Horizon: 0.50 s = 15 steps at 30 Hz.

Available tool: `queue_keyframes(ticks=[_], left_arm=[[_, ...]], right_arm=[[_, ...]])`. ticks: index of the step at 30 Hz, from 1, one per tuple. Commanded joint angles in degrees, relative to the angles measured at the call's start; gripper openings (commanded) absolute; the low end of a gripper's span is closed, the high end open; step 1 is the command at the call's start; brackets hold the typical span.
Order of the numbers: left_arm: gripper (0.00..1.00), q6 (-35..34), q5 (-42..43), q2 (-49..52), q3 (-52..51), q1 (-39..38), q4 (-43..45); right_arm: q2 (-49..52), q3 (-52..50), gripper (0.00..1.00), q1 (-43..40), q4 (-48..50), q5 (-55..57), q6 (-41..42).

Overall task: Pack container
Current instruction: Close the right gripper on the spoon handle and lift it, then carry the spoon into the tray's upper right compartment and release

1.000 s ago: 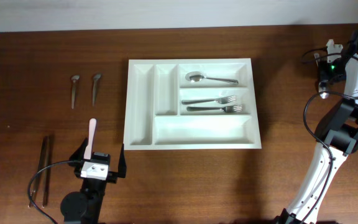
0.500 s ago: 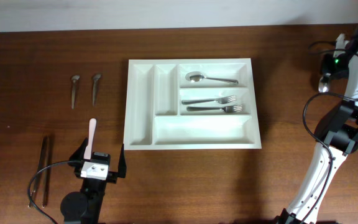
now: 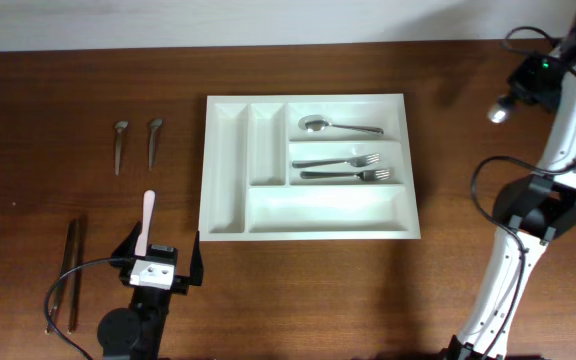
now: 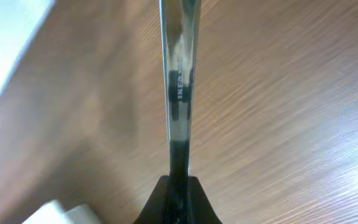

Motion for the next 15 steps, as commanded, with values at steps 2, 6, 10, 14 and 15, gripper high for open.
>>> queue_keyframes(ticks=[2,6,10,14,15], left_arm=[[0.99,-0.70,-0.22,-0.55,-0.31,0.37,-0.13],[0.99,-0.70,-0.22,-0.55,-0.31,0.37,-0.13],[0.99,-0.70,-0.22,-0.55,-0.31,0.37,-0.13],[0.99,-0.70,-0.22,-0.55,-0.31,0.37,-0.13],[0.99,-0.70,-0.22,-0.55,-0.31,0.37,-0.13]], right_arm=[[-1.90,1.99,0.04,4.61,-2.21,-4.72,10.47],[-1.90,1.99,0.04,8.50,-4.94,-4.92,13.92],[-1.90,1.99,0.04,12.61,-6.82,-4.87,17.11],[-1.90,1.97,0.04,16.61,-6.88,-4.59,22.32],[-1.88,1.88,0.04,17.59,-6.88,-4.15,24.26]])
